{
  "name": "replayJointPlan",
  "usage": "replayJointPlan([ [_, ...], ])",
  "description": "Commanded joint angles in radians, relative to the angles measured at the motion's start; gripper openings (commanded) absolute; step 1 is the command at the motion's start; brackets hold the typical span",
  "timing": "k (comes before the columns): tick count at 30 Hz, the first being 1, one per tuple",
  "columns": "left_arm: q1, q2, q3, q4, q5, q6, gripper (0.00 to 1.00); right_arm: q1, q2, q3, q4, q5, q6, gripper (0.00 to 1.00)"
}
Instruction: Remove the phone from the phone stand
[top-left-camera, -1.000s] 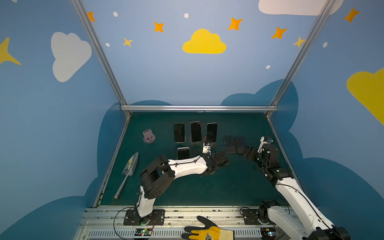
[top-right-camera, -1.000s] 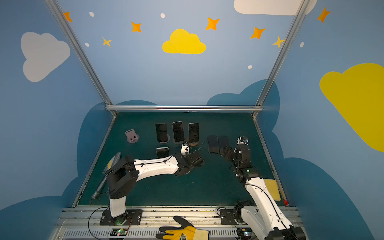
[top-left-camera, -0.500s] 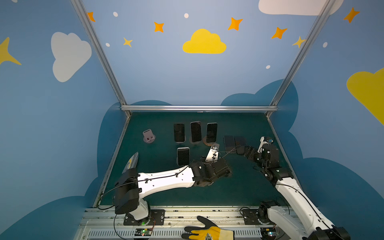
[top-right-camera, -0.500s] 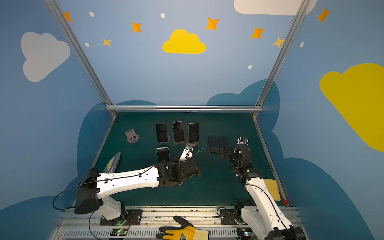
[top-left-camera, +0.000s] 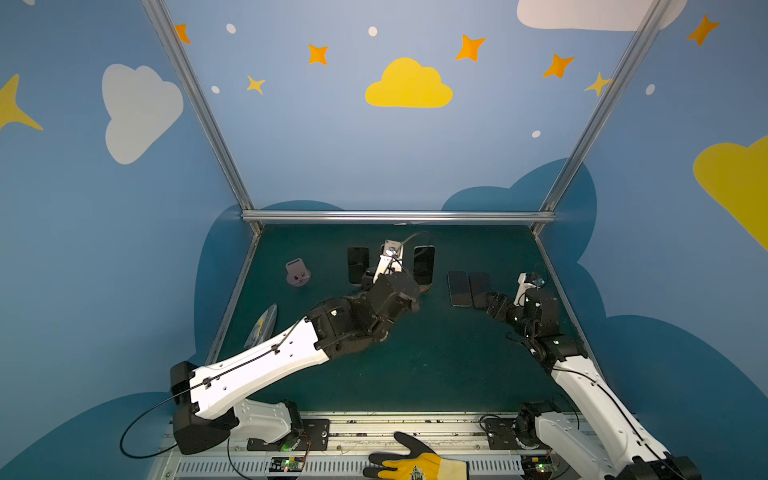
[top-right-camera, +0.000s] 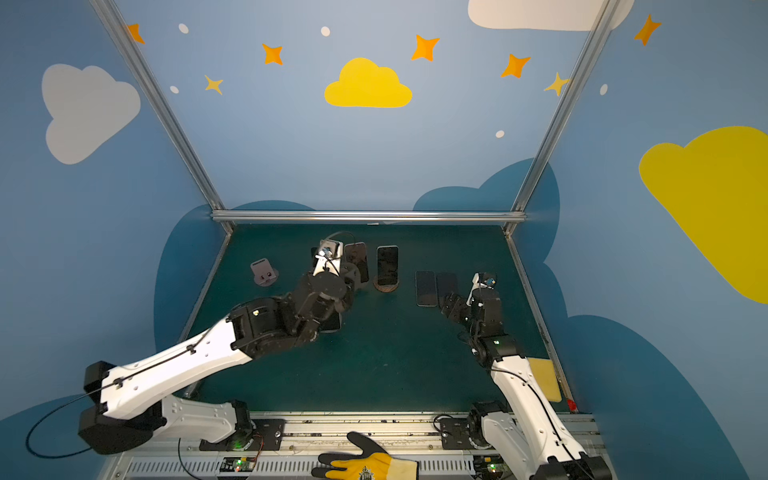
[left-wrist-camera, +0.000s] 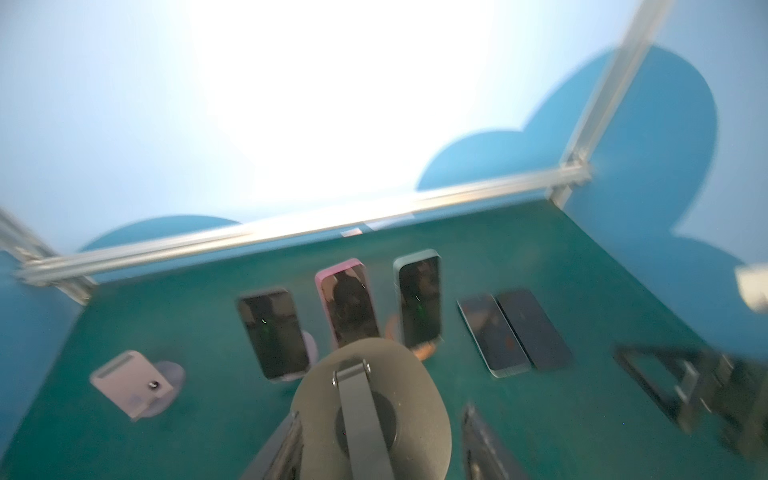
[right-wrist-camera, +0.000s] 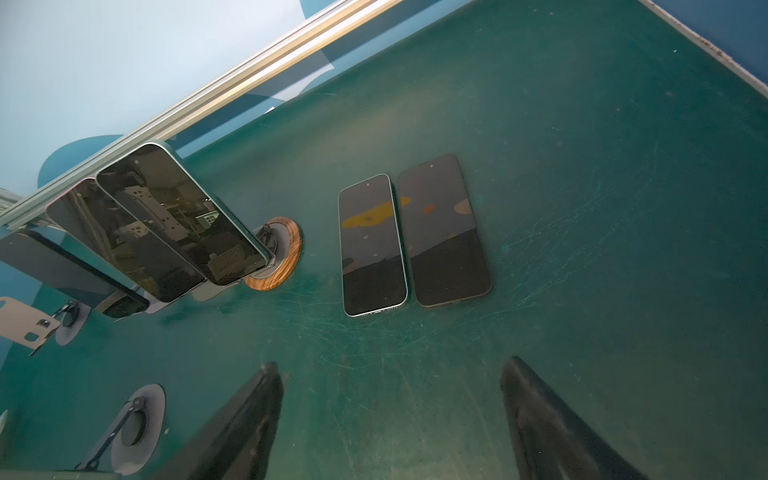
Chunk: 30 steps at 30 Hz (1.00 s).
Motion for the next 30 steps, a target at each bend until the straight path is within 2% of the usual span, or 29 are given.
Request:
replayJointPlan([
  [1,0.132,-0.013,0.055,-0.036,0.074,0.071,0.57,-0.001,-0.017,0.013,0.005,-0.021,-0.006,0.82],
  [4,0.283,0.004,0.111,-0.057,0.151,0.083,0.57,-0.002,-0.020,0.013,0.005,-0.027,-0.007,0.82],
  [8,0.426,0.059,0.174,-0.040,0.180,0.110,0.57,0.000,-0.024,0.010,0.009,-0.034,-0.007,0.82],
  [14,0.627,0.176,0.238,0.009,0.304,0.053,0.56,0.000,-0.032,0.003,0.022,-0.043,-0.002,0.82],
  [23,0.792,0.413,0.303,0.102,0.393,-0.025,0.56,0.001,-0.033,0.001,0.029,-0.024,-0.008,0.82],
  [30,0.858,0.628,0.405,0.078,0.401,-0.057,0.56,-0.002,-0.018,0.003,0.033,-0.005,-0.017,0.82],
])
